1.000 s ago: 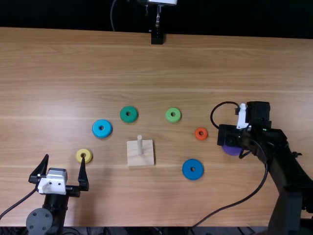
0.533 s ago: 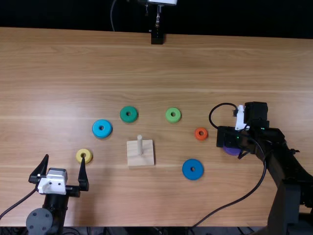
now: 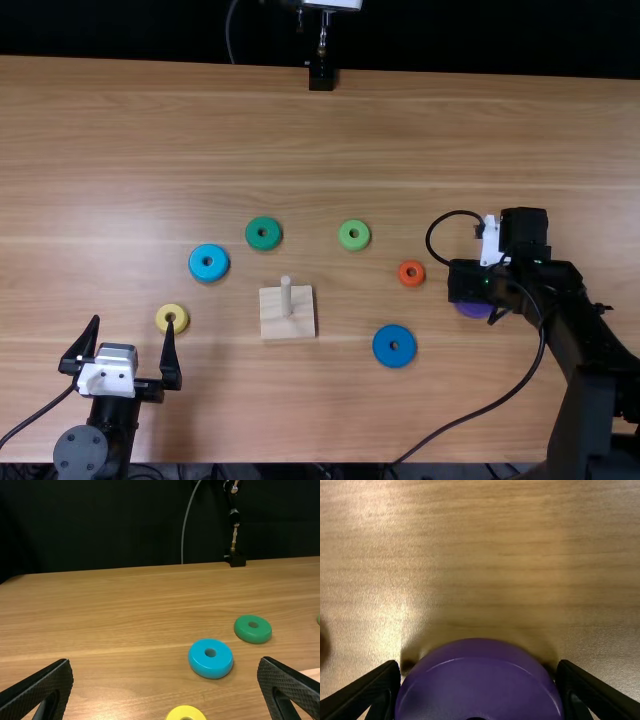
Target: Build the Hanoi tower: stack the rings onto the peg from bottom to top in this color order: purple, dark blue, light blue, dark green, light green, yellow, orange.
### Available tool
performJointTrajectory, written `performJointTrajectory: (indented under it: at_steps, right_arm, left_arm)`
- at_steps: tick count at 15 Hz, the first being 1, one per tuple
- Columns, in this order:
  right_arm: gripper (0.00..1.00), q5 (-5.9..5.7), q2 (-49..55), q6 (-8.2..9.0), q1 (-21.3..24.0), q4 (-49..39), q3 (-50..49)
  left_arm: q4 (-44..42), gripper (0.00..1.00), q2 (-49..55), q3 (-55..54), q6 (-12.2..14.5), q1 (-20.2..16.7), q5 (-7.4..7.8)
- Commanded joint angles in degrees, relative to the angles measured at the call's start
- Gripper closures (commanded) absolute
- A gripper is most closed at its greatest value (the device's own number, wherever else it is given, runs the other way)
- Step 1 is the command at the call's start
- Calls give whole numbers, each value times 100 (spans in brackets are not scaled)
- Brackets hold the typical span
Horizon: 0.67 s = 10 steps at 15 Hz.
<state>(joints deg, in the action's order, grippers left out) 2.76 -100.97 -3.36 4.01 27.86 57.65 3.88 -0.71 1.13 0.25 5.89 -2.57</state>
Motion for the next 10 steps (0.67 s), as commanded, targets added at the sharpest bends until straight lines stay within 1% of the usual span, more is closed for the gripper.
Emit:
performJointTrajectory:
  at_steps: [1,2,5,6,7,8,10]
  right_arm:
    - [100,40,-116,-213,100,163,308]
    - [100,50,-98,-223,100,469,449]
    - [100,50,-63,-202,74,1903,1214]
    - [100,50,-37,-192,65,2199,1451]
    - [100,50,-37,-223,65,2251,1486]
    - [100,19,-46,-234,47,2230,1451]
    - [100,29,-90,-245,74,2188,1258]
  left_arm:
    - [66,0,71,-113,80,-18,25]
    - [66,0,71,-113,80,-18,25]
    - [66,0,71,-113,80,-18,25]
    - [66,0,71,-113,80,-18,25]
    - [66,0,71,-113,80,-18,25]
    - [66,0,71,-113,80,-18,25]
    - [66,0,71,-113,80,-18,25]
